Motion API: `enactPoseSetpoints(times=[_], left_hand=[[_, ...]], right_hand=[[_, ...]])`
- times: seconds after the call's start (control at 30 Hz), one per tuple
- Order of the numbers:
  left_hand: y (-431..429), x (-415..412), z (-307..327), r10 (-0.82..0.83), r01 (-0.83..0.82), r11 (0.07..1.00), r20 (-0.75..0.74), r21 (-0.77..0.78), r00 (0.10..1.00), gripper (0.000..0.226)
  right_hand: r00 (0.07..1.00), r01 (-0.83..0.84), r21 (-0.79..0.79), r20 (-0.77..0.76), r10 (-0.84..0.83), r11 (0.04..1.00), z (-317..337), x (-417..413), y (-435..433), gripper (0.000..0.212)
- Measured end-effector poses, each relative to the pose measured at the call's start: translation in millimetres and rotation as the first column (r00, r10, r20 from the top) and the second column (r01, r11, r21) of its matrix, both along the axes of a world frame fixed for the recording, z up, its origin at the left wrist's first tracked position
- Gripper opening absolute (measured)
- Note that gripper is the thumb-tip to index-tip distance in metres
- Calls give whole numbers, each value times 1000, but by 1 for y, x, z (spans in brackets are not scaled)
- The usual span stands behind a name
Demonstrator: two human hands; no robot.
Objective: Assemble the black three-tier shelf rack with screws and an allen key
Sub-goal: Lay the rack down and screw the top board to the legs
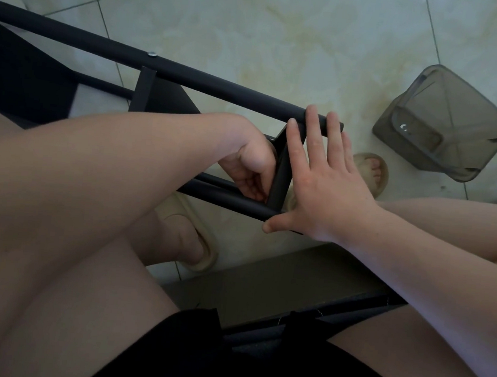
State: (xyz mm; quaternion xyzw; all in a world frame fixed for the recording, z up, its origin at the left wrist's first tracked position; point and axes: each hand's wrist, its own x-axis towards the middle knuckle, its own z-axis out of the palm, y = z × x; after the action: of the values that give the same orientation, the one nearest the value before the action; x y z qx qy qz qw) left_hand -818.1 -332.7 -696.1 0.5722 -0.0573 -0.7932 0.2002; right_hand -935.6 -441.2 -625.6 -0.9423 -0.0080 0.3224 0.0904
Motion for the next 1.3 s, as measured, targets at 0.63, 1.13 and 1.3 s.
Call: enactPoseSetpoints(times=[0.63, 1.13, 1.3], left_hand=[[-2, 4, -6, -72, 69, 997, 60, 45, 996, 9], [0, 2, 2, -5, 5, 1000, 5, -4, 1000, 25], [3, 0, 4, 32, -33, 999, -11, -30, 999, 36]], right_hand=[[1000, 13, -8, -12, -13, 1000, 3, 1, 4, 154], [1000, 17, -3, -22, -17, 1000, 3, 2, 3, 154], [1000, 13, -7, -18, -13, 1000, 4, 2, 3, 154]])
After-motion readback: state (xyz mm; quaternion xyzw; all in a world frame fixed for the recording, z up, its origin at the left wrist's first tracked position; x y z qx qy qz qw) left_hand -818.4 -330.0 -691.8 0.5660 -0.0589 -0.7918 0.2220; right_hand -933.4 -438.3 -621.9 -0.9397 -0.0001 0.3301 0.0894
